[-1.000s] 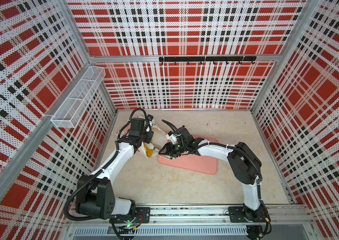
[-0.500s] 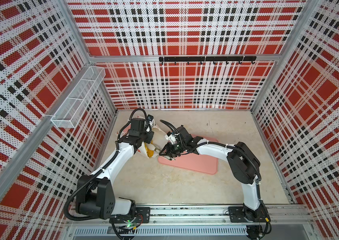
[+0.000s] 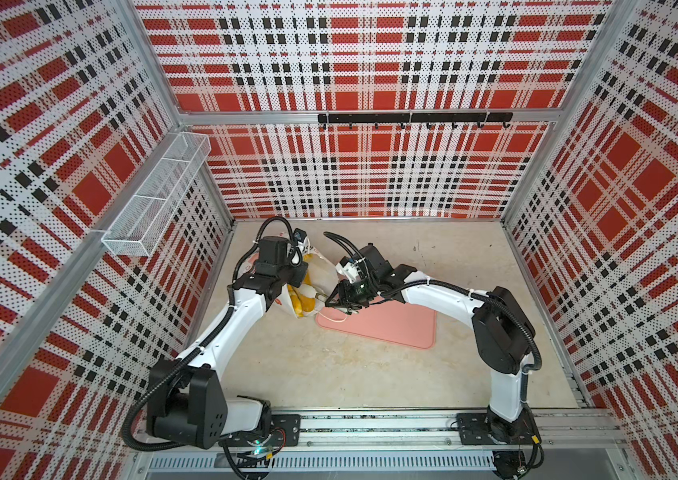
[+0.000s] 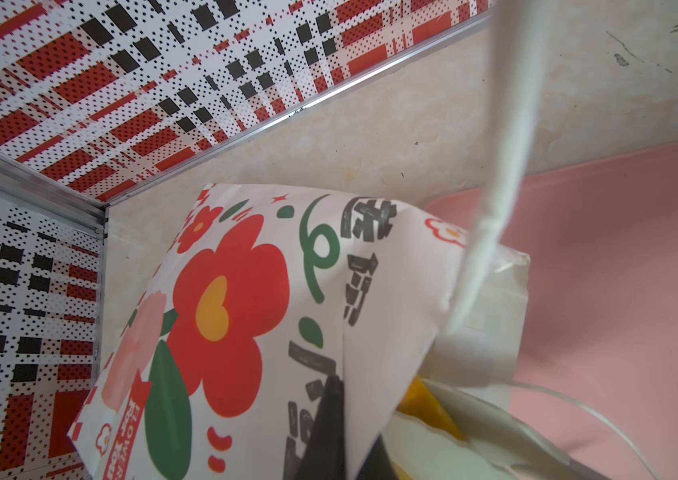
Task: Take the fake bread out of the paper bag
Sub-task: 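Insert the tongs into the bag mouth and pinch a yellow bread, then pull the pinched bread out with the tongs onto the pink tray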
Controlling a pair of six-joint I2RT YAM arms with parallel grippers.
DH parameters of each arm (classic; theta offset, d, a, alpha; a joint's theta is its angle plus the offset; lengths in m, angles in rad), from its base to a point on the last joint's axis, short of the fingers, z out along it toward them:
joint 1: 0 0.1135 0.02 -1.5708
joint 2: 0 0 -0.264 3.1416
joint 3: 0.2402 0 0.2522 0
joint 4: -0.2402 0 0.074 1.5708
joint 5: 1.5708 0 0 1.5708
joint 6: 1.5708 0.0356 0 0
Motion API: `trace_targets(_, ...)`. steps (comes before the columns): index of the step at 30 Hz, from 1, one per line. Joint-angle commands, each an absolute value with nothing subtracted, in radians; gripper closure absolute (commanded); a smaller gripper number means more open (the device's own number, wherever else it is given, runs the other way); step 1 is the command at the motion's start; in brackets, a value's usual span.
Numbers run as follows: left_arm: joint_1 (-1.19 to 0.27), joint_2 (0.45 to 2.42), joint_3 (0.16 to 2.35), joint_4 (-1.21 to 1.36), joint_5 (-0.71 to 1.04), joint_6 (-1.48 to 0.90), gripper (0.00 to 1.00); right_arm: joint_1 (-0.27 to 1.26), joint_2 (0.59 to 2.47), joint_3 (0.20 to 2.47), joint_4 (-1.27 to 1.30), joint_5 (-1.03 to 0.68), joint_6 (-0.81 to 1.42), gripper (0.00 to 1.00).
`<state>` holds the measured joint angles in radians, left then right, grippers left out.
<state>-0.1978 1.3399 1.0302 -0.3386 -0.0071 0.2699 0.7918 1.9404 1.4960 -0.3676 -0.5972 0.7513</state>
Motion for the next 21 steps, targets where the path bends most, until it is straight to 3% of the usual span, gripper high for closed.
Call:
trace_targets(1, -0.202, 1.322, 1.023, -0.298, 0.017, 0.255, 1.00, 0.778, 1.875, 1.524, -0.328, -0.585, 0.721, 1.00)
trace_targets(21, -0.177, 1.339, 1.029, -0.294, 0.027, 0.207, 1.00, 0.763, 1.733, 1.367, -0.290, -0.605, 0.756, 1.00)
